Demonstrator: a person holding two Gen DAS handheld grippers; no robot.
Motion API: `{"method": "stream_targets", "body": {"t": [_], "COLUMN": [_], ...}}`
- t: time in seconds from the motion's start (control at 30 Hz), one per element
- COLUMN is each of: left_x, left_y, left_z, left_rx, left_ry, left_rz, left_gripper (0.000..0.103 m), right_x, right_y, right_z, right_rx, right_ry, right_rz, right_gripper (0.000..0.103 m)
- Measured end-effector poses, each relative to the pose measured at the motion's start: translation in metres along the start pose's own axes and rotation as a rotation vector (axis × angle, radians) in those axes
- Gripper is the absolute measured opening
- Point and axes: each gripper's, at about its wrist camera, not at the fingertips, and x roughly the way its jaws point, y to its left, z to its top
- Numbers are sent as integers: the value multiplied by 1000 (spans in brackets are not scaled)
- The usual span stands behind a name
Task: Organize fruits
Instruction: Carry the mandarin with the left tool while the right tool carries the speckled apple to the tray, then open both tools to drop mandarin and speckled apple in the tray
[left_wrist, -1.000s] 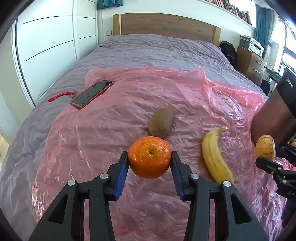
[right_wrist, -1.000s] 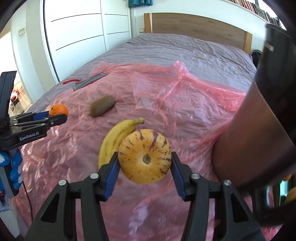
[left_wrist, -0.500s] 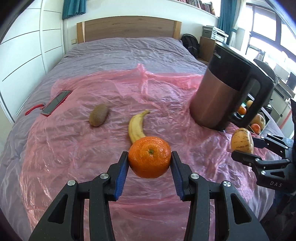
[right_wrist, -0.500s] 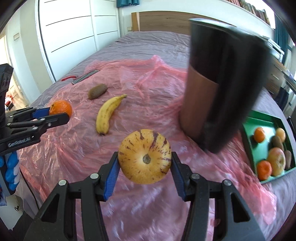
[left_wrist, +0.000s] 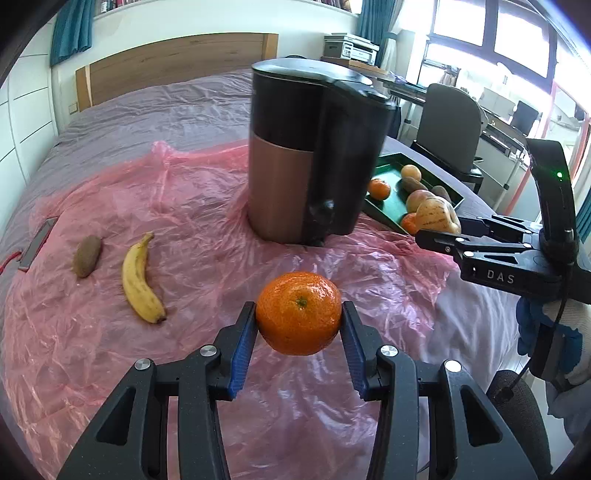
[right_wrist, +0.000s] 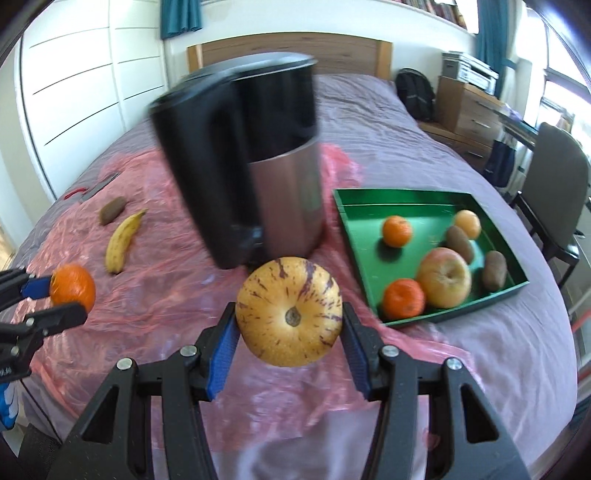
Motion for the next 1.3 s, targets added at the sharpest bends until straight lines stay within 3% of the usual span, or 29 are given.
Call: {"method": "stream_targets", "body": {"t": [0.3, 0.6, 0.9, 1.3], "left_x": [33, 87, 148, 221], "left_y": [-72, -136, -150, -152], "left_z": [33, 83, 125, 124], "left_rx": [72, 119, 112, 107], "left_ry": [19, 8, 0, 53], "left_rz": [-69, -118, -53, 11], "left_gripper": [39, 39, 40, 40], "right_x": [1, 26, 83, 155], "right_y": [-91, -174, -204, -218], "right_z": [-2, 22, 57, 79], "right_rx": [104, 152, 109, 63], "right_ry": [-45, -105, -121, -55], "right_rz": [-61, -102, -64, 37], "right_gripper": [62, 62, 62, 62]}}
